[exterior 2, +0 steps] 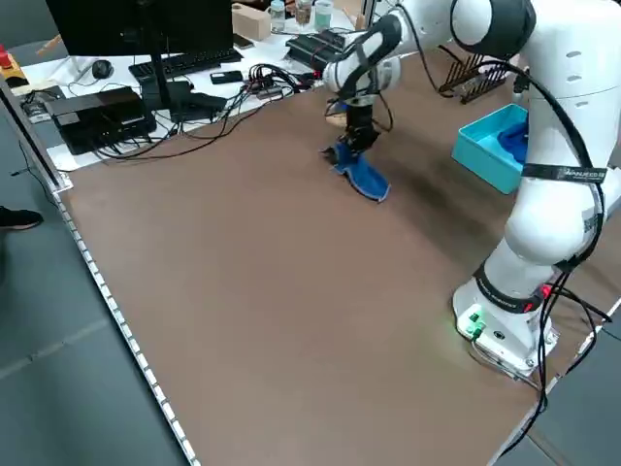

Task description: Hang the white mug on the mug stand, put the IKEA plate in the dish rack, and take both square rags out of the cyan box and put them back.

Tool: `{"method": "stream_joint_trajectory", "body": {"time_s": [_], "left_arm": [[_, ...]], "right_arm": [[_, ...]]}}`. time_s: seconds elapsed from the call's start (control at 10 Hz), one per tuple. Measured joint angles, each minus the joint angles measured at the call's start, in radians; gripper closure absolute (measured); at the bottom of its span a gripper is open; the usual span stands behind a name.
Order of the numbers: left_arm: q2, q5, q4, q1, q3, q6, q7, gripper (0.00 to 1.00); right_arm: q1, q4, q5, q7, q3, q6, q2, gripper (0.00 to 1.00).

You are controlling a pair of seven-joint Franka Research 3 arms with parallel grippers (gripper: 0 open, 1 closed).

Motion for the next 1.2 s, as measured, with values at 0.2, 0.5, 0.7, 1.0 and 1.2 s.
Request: {"method": "stream_joint_trajectory", "body": {"time_s": [0.2,0.5,0.7,1.0,1.2], "left_arm": [[0.000,0.002,-0.003,0.007,0.016,-0.030,-0.010,0.96],[0.002,0.044,-0.013,0.020,0.174,-0.052,0.100,0.96],[0.003,0.053,-0.017,0.027,0.327,-0.052,0.300,0.96],[0.003,0.053,-0.028,0.042,0.523,-0.052,0.555,0.96],[0.003,0.053,-0.035,0.048,0.579,-0.052,0.640,0.96]], "right_arm": [[-0.061,0.024,0.000,0.005,-0.010,-0.060,-0.036,0.85],[-0.208,0.154,0.000,0.003,-0.015,-0.332,-0.181,0.95],[-0.305,0.288,0.000,0.004,-0.017,-0.534,-0.233,0.95],[-0.463,0.342,0.000,-0.031,-0.019,-0.664,-0.272,0.95],[-0.536,0.314,0.000,-0.064,-0.020,-0.672,-0.270,0.95]]}}
